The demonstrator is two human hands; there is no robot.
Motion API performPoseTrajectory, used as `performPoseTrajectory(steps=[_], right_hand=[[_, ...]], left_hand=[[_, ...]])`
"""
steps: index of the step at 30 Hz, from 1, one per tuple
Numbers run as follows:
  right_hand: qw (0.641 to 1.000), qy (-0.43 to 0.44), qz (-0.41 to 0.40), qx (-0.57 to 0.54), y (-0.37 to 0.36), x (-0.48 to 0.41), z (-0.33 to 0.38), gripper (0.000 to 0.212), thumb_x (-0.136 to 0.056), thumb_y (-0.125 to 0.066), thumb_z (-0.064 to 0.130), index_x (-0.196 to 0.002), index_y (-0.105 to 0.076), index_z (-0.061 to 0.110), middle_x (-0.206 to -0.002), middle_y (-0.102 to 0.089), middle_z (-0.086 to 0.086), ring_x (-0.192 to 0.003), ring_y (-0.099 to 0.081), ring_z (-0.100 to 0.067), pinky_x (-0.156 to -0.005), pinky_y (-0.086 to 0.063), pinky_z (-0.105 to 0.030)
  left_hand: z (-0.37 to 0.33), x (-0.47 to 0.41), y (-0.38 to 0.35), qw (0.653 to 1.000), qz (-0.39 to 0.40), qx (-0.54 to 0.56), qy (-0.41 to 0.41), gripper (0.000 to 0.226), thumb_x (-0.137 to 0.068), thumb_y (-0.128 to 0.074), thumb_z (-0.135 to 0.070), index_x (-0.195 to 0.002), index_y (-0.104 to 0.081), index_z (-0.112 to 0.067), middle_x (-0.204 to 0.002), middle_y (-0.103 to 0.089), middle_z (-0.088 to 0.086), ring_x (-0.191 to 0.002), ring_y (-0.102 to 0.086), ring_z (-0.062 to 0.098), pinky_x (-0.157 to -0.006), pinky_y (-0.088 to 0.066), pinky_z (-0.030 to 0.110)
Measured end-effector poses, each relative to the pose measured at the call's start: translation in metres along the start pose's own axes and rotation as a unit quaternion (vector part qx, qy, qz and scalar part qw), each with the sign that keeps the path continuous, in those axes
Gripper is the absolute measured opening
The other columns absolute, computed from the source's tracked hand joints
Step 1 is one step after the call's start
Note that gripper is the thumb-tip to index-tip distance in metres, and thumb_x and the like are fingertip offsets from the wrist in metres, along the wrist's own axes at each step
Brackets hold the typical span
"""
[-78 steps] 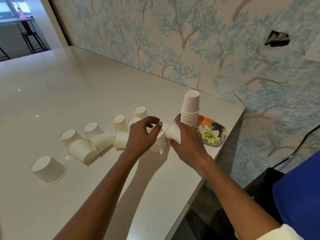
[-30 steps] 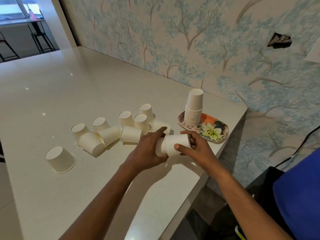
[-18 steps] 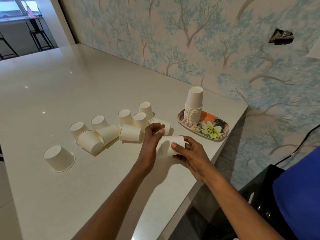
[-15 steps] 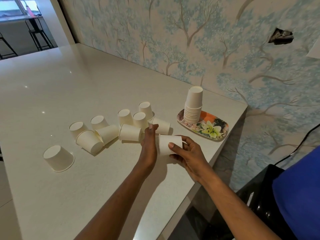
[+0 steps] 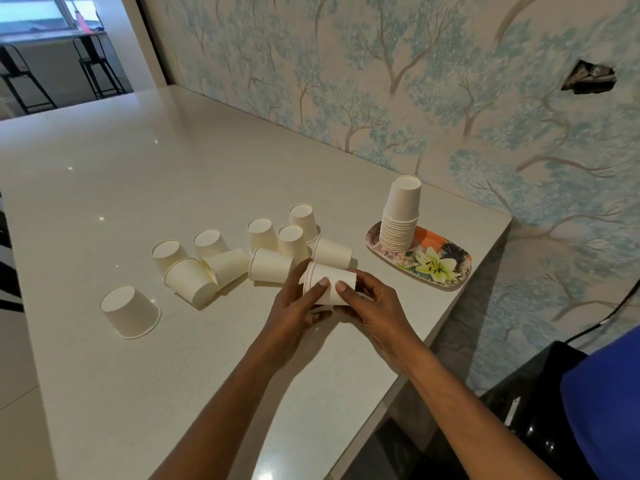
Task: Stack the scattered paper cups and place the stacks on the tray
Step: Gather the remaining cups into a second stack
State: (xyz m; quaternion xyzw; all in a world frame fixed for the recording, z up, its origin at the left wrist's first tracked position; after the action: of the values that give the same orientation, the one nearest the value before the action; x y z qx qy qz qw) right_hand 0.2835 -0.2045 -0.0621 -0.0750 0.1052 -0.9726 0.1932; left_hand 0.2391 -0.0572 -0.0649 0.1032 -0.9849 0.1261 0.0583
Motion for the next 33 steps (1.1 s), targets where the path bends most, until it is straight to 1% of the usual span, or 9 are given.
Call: performPoseTrajectory(steps=[4,7,9,12,17,20,24,30,33], right_hand=[[0.994,0.028,-0.023,0.105,-0.001,-0.015,0.008,0.029,-0.103,-0.057,0.041,-0.123,-0.07,0.024,-0.117,-0.072,-0.001,-0.111,-0.069,-0.02,-0.088,-0.06,-0.037],[0.941,0.145,-0.121,0.28,0.011,-0.037,0.032,0.028,-0.1,-0.064,0.034,-0.122,-0.067,0.016,-0.121,-0.068,-0.004,-0.114,-0.063,-0.025,-0.084,-0.057,-0.035],[0.875,0.197,-0.13,0.423,0.007,-0.055,0.043,0.044,-0.093,-0.074,0.034,-0.13,-0.061,0.014,-0.133,-0.061,-0.009,-0.127,-0.055,-0.031,-0.095,-0.056,-0.048],[0.815,0.153,-0.069,0.554,-0.01,-0.08,0.045,0.075,-0.087,-0.077,0.043,-0.148,-0.044,0.014,-0.15,-0.05,-0.011,-0.143,-0.04,-0.035,-0.114,-0.041,-0.052],[0.757,0.103,-0.009,0.645,-0.028,-0.103,0.027,0.092,-0.08,-0.078,0.058,-0.149,-0.035,0.016,-0.143,-0.055,-0.01,-0.132,-0.049,-0.035,-0.103,-0.039,-0.052],[0.76,0.113,-0.02,0.64,-0.024,-0.106,0.017,0.077,-0.081,-0.075,0.058,-0.14,-0.044,0.02,-0.132,-0.062,-0.006,-0.124,-0.055,-0.033,-0.096,-0.039,-0.05],[0.801,0.153,-0.018,0.579,-0.011,-0.086,0.017,0.062,-0.081,-0.076,0.052,-0.132,-0.051,0.027,-0.126,-0.065,0.001,-0.117,-0.059,-0.027,-0.094,-0.037,-0.045],[0.844,0.192,0.049,0.497,-0.002,-0.034,0.026,0.069,-0.08,-0.083,0.039,-0.138,-0.047,0.033,-0.129,-0.06,0.007,-0.116,-0.058,-0.018,-0.098,-0.051,-0.055],[0.85,0.197,0.08,0.482,-0.007,-0.017,0.029,0.07,-0.081,-0.084,0.036,-0.14,-0.046,0.031,-0.131,-0.059,0.007,-0.114,-0.059,-0.014,-0.096,-0.057,-0.043]], left_hand=[[0.002,0.004,0.017,0.996,-0.056,0.068,0.002,0.056,-0.087,-0.071,-0.026,-0.14,-0.054,-0.032,-0.132,-0.065,0.002,-0.117,-0.066,0.025,-0.089,-0.059,0.041],[0.002,0.006,0.027,0.993,-0.087,0.076,0.009,0.06,-0.082,-0.074,-0.032,-0.139,-0.055,-0.03,-0.129,-0.067,0.002,-0.117,-0.065,0.025,-0.084,-0.06,0.038],[-0.001,0.008,0.033,0.993,-0.103,0.059,0.003,0.064,-0.079,-0.074,-0.038,-0.139,-0.055,-0.03,-0.131,-0.065,0.001,-0.118,-0.064,0.025,-0.083,-0.061,0.038],[-0.005,0.01,0.038,0.992,-0.119,0.034,-0.008,0.066,-0.077,-0.074,-0.046,-0.138,-0.056,-0.031,-0.133,-0.064,0.0,-0.118,-0.063,0.025,-0.086,-0.061,0.044],[-0.006,0.013,0.041,0.991,-0.131,0.008,-0.009,0.058,-0.078,-0.073,-0.048,-0.133,-0.058,-0.037,-0.134,-0.063,-0.001,-0.118,-0.063,0.023,-0.084,-0.062,0.042],[-0.009,0.015,0.044,0.991,-0.13,-0.004,-0.018,0.049,-0.079,-0.072,-0.049,-0.126,-0.059,-0.043,-0.135,-0.062,-0.002,-0.118,-0.063,0.023,-0.083,-0.062,0.041],[-0.014,0.016,0.051,0.989,-0.142,-0.022,-0.031,0.071,-0.075,-0.074,-0.056,-0.141,-0.054,-0.037,-0.141,-0.058,-0.001,-0.121,-0.062,0.026,-0.087,-0.061,0.048],[-0.028,0.018,0.054,0.984,-0.156,-0.036,-0.074,0.07,-0.079,-0.071,-0.054,-0.144,-0.052,-0.038,-0.145,-0.054,-0.007,-0.12,-0.063,0.019,-0.084,-0.062,0.044],[-0.031,0.018,0.045,0.98,-0.156,-0.075,-0.096,0.064,-0.085,-0.068,-0.05,-0.145,-0.047,-0.041,-0.131,-0.055,-0.022,-0.109,-0.063,0.006,-0.083,-0.062,0.039]])
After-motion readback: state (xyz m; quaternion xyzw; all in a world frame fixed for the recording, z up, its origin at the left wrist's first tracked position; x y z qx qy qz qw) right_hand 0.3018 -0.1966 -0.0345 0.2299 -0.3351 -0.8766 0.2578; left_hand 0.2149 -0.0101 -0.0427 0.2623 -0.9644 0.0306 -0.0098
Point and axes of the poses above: each hand's wrist, its own x-axis away from the middle knuckle, its own y-axis out of the back of the hand, z = x × y, the point moved 6 cm from there along -x, towards the middle knuckle
